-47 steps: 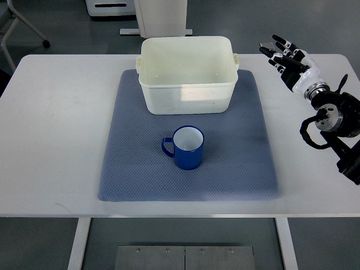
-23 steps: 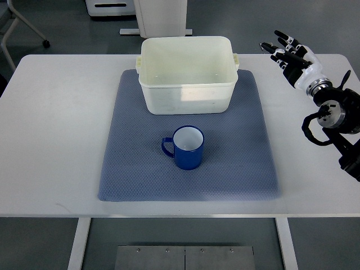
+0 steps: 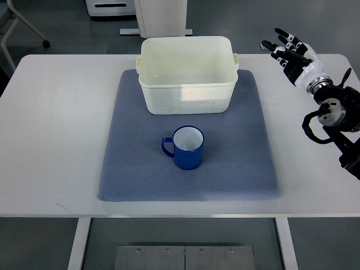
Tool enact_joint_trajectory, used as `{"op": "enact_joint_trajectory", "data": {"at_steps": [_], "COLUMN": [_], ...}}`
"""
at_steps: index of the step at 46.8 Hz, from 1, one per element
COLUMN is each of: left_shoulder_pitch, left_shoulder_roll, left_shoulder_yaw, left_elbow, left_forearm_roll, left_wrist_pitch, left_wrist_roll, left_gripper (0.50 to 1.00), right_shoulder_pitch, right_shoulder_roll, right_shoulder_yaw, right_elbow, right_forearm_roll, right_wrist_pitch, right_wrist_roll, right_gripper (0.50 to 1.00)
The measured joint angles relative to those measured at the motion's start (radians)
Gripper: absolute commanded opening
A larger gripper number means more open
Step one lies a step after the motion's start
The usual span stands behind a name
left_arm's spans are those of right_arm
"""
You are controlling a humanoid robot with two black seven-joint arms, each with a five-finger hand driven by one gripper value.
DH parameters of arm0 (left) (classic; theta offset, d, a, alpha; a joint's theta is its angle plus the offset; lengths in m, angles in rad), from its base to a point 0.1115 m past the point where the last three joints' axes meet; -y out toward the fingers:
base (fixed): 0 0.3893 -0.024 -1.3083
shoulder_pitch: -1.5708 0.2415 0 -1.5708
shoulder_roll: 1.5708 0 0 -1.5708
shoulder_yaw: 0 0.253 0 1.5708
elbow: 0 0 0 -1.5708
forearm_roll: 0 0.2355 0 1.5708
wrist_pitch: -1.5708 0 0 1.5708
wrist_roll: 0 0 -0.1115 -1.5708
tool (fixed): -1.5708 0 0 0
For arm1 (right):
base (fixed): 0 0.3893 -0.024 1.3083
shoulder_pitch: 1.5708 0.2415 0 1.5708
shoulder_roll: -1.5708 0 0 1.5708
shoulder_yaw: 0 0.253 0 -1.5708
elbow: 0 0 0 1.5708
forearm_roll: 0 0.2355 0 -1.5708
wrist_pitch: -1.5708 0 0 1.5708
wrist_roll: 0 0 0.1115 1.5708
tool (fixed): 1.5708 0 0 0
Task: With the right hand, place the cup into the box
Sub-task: 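Move the right hand over the box and down toward the blue mug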
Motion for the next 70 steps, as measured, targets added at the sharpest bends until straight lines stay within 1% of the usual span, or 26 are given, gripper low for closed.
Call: {"op": "enact_joint_trajectory", "data": {"at_steps": [8,20,23,27,33,35,37,50,58,64,70], "left_shoulder_pitch": [0.000,0.000,0.000,0.000,0.000,0.000,0.000,0.000,0.000,0.000,0.000], "left_shoulder_roll": [0.000,0.000,0.000,0.000,0.000,0.000,0.000,0.000,0.000,0.000,0.000], "left_shoulder_yaw": [0.000,0.000,0.000,0.000,0.000,0.000,0.000,0.000,0.000,0.000,0.000], "left_elbow": [0.000,0.000,0.000,0.000,0.000,0.000,0.000,0.000,0.000,0.000,0.000], "left_forearm_roll": [0.000,0.000,0.000,0.000,0.000,0.000,0.000,0.000,0.000,0.000,0.000], "left_wrist_pitch": [0.000,0.000,0.000,0.000,0.000,0.000,0.000,0.000,0.000,0.000,0.000], "left_wrist_roll": [0.000,0.000,0.000,0.000,0.000,0.000,0.000,0.000,0.000,0.000,0.000], "left_gripper": [1.000,1.000,1.000,1.000,1.000,1.000,1.000,1.000,1.000,1.000,1.000], "right_shoulder_pitch": [0.036,0.047,0.055,0.059,0.057,0.056,0.056,0.076,0.111,0.134,0.137], "right_shoulder_roll": [-0.022,-0.042,-0.049,-0.053,-0.055,-0.054,-0.053,-0.063,-0.067,-0.069,-0.078], "right_shoulder_yaw": [-0.039,-0.096,-0.124,-0.135,-0.139,-0.140,-0.143,-0.238,-0.265,-0.284,-0.312], "right_elbow": [-0.002,-0.002,-0.002,0.006,0.017,0.023,0.035,0.186,0.211,0.230,0.271], "right_forearm_roll": [0.008,0.010,0.009,0.009,0.005,0.003,-0.002,-0.068,-0.077,-0.089,-0.157], "right_wrist_pitch": [0.001,0.001,0.014,0.074,0.246,0.288,0.316,0.383,0.480,0.509,0.547], "right_wrist_roll": [0.000,-0.001,-0.002,-0.002,-0.002,-0.002,-0.002,-0.001,0.014,0.017,0.018], "right_gripper": [1.000,1.000,1.000,1.000,1.000,1.000,1.000,1.000,1.000,1.000,0.998]}}
